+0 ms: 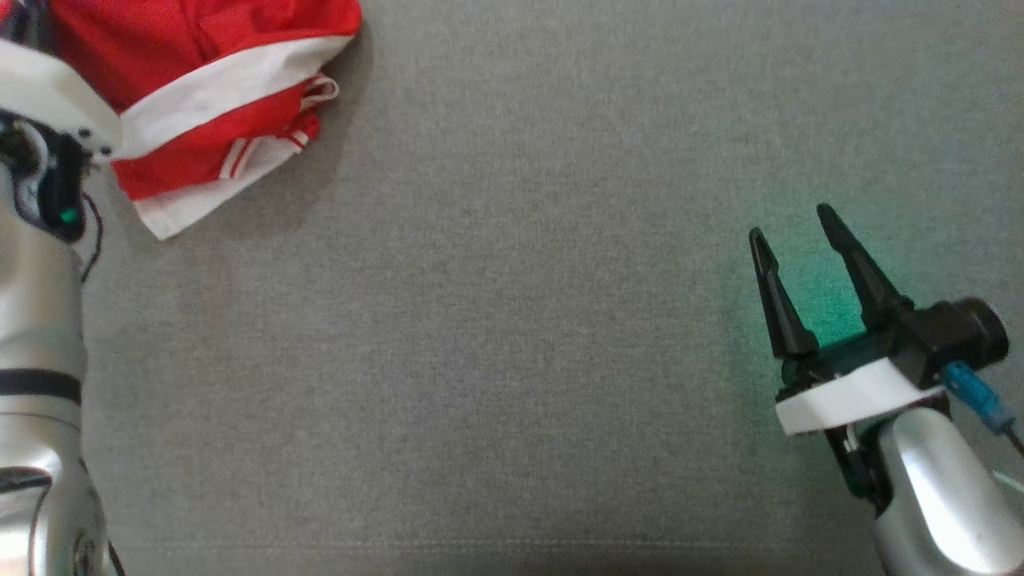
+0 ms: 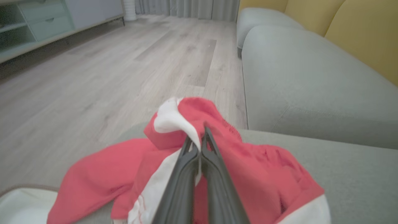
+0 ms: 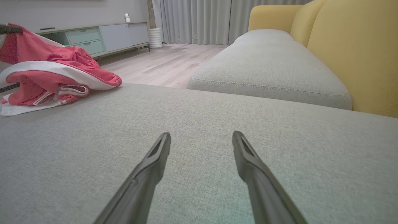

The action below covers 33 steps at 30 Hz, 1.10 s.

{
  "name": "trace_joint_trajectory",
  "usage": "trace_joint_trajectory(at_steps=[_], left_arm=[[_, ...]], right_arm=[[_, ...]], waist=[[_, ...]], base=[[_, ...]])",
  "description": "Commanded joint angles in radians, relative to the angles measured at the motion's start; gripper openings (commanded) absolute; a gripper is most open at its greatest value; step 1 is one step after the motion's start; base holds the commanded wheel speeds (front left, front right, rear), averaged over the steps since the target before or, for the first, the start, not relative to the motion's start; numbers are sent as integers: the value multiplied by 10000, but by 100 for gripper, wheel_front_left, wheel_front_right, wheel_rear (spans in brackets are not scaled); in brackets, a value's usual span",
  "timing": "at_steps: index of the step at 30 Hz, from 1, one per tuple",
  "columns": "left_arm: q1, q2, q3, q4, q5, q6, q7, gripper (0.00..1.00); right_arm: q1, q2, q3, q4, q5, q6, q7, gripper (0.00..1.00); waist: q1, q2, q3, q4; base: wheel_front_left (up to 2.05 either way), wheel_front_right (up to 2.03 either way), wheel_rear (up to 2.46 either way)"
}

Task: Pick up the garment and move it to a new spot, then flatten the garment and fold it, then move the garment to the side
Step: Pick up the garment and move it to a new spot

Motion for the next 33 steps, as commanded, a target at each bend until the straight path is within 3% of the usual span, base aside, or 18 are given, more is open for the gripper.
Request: trace_joint_trajectory(at_steps=[1,8,15,22,33], left_arm=[[-478,676,104,-485,123,-38,-92,0],[-677,670,-465,-2438,-245,-242,374,0],[159,863,-1324,-6054,-1510,-281,2203,0],[1077,1212,-1511,-9756,-2612,-276,4048,0],[2276,585,-1999,-13270,-4250,97,5702,0]], right_arm=[[201,69,115,-226,77,-7,-92,100],[832,399,-102,-119,187,-7,-92,100],[1225,682,-267,-135,219,-7,-92,100],[1478,862,-253,-177,254,-7,-92,100],[1482,1025,-252,-241,267,-7,-92,100]], waist=[[0,0,-414,75],[0,0,-1570,177],[0,0,-2396,25],[0,0,-2709,-330],[0,0,-2756,-1405]], base=[[0,0,0],[0,0,0],[0,0,0],[0,0,0],[0,0,0]])
